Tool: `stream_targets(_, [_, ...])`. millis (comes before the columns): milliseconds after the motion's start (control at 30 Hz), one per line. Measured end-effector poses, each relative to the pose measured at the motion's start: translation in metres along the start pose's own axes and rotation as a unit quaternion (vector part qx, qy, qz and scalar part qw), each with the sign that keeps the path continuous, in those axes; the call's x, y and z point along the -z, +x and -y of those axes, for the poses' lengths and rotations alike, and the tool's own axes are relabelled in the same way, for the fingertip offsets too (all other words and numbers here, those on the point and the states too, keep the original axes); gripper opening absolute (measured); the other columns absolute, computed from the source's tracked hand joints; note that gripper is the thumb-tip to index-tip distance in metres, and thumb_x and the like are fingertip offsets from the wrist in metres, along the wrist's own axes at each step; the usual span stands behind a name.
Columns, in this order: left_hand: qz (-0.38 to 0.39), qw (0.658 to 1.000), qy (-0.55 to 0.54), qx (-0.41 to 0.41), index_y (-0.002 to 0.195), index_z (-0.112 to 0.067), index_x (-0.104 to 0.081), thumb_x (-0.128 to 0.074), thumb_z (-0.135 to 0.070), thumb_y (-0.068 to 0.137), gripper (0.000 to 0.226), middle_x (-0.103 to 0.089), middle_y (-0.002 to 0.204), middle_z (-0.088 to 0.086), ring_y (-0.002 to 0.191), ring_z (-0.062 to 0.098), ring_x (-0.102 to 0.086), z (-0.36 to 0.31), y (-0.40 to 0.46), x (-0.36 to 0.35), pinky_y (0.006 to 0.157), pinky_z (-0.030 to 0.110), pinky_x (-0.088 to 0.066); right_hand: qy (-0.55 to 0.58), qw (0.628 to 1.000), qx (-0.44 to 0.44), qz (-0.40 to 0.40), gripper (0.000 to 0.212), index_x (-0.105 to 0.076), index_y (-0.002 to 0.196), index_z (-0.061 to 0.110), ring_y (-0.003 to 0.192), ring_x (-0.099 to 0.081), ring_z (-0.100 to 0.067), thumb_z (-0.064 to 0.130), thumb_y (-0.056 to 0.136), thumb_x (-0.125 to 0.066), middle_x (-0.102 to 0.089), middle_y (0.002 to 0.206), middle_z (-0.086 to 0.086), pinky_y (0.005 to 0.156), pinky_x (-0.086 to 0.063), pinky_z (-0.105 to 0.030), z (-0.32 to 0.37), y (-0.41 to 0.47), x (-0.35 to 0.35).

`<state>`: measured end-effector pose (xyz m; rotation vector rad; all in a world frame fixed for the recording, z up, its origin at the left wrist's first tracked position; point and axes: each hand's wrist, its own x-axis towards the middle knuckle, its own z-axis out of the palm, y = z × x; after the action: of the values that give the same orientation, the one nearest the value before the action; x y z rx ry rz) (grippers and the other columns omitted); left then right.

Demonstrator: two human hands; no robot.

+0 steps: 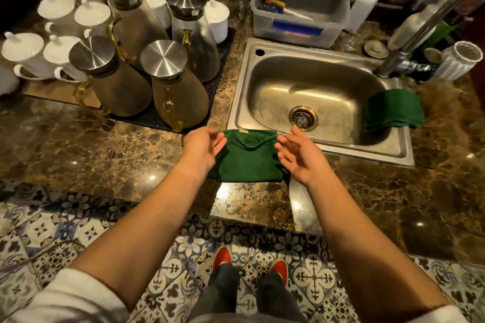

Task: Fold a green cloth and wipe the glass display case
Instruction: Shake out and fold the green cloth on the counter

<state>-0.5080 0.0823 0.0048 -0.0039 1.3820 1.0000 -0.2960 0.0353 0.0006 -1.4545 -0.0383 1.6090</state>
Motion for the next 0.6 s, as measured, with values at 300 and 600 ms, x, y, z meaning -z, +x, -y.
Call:
stream_targets(300, [-0.026,0.902,0.406,-0.143,0.104,-0.01,-0.054,-0.082,-0.018,0.077,0.039,-0.063,0.103,0.007,0.089,0.023,-0.061,0.034,-0.001,0.037,0.076,0.035,-0.051,-0.351,0.912,0.168,-0.129,0.018,-0.066,0.103,0.018,0.093,-0.065,-0.02,0.027,0.088,-0.072,-0.069,0.106,-0.004,0.078,-0.053,-0.033,-0.042,0.005,0.014])
stream_targets(600, [0.061,0.526,0.723,-0.444,0.122,-0.04,-0.064,-0.061,-0.025,0.091,0.034,-0.026,0.153,0.009,0.14,0.036,-0.016,0.046,0.025,0.02,0.109,0.056,-0.024,-0.711,0.664,0.221,-0.059,0.039,-0.067,0.122,0.036,0.138,-0.016,-0.032,0.028,0.085,-0.059,-0.031,0.15,-0.004,0.111,-0.025,-0.053,-0.026,0.023,-0.018])
